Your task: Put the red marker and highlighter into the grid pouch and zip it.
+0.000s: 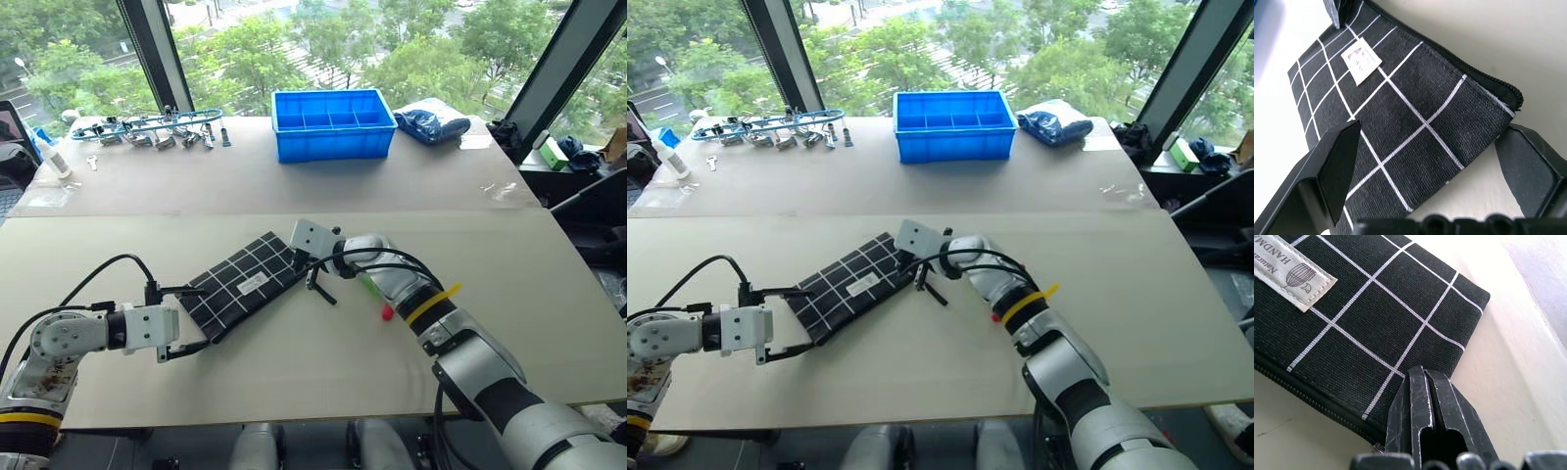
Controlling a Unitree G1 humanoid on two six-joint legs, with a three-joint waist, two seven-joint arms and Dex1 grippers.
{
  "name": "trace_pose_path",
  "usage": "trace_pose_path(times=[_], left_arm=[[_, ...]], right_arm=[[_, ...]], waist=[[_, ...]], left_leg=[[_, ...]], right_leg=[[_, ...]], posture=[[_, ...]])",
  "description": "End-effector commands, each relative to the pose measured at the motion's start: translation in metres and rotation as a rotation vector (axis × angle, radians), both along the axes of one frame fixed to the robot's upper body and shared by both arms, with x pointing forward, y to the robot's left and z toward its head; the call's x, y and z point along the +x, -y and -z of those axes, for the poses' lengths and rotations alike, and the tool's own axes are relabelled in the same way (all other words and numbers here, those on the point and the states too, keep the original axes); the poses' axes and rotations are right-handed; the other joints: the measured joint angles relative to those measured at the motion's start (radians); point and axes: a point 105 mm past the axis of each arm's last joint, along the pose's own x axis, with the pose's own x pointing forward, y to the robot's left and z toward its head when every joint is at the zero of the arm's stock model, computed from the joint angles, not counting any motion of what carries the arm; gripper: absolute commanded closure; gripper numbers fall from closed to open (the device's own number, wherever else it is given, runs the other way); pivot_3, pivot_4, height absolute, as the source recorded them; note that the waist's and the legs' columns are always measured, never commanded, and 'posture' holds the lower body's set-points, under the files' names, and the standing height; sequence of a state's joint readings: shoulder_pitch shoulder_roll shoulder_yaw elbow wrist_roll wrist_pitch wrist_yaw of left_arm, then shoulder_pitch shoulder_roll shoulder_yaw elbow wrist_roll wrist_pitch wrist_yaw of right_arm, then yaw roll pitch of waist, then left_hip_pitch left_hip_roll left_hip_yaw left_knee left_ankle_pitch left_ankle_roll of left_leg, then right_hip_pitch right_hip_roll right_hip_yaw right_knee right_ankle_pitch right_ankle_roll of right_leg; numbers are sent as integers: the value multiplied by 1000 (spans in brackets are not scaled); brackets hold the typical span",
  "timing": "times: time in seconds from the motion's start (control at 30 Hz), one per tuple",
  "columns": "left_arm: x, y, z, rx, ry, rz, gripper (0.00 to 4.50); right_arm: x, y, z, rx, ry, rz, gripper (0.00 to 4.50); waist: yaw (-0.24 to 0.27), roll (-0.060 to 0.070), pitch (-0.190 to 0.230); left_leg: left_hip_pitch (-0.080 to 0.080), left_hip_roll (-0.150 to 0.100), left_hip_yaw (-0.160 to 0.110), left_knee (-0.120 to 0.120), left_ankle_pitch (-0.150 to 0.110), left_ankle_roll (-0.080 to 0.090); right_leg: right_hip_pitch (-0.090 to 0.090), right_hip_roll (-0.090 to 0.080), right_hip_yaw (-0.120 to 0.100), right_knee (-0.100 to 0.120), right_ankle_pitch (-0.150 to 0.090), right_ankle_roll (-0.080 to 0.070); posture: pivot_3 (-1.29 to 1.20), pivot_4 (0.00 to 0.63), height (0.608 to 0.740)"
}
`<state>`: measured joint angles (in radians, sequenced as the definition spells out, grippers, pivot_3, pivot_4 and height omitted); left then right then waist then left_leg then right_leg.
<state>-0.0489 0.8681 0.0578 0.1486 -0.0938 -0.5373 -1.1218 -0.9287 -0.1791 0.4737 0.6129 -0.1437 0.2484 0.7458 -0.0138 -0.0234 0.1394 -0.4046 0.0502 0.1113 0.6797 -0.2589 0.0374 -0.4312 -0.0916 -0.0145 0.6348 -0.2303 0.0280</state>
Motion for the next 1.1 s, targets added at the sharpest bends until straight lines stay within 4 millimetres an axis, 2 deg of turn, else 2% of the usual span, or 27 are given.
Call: trace_pose_path(times=[0.03, 0.27, 0.47, 0.8, 1.07, 1.1], left_arm=[[-4, 12, -1, -10, 10, 29, 0], [-2, 21, -1, 16, 25, 45, 0], [-4, 13, 7, 40, 7, 38, 0], [6, 3, 18, 97, 53, 49, 0], [13, 18, 15, 51, 113, 84, 0], [15, 19, 14, 45, 126, 87, 248]], right_arm=[[2, 12, 12, -24, -36, 42, 4435], [2, 14, 17, -30, -49, 53, 4435], [4, 14, 14, -23, -43, 58, 4435], [4, 20, 11, -13, -39, 67, 4435], [3, 23, 11, -7, -41, 75, 4435], [3, 23, 10, -6, -41, 76, 4477]], waist=[[0, 0, 0], [1, 0, 0], [0, 0, 0], [2, 1, 0], [6, 3, -1], [7, 3, -1]], left_leg=[[0, 0, 0, 0, 0, 0], [1, 0, 0, 0, 0, 0], [1, 0, 0, 0, 0, 0], [6, 0, -1, 0, 0, 0], [7, 0, -1, 0, 0, 0], [7, 0, -1, 0, 0, 0]], right_leg=[[0, 0, 0, 0, 0, 0], [1, 0, 0, -1, 0, 0], [2, 0, 0, -1, 0, 0], [6, 0, -1, -1, 0, 0], [6, 0, 0, 2, 0, 0], [6, -1, 0, 2, 0, 0]], posture=[[0, 150, 740], [0, 150, 740], [0, 150, 740], [0, 150, 740], [0, 150, 740], [0, 150, 740]])
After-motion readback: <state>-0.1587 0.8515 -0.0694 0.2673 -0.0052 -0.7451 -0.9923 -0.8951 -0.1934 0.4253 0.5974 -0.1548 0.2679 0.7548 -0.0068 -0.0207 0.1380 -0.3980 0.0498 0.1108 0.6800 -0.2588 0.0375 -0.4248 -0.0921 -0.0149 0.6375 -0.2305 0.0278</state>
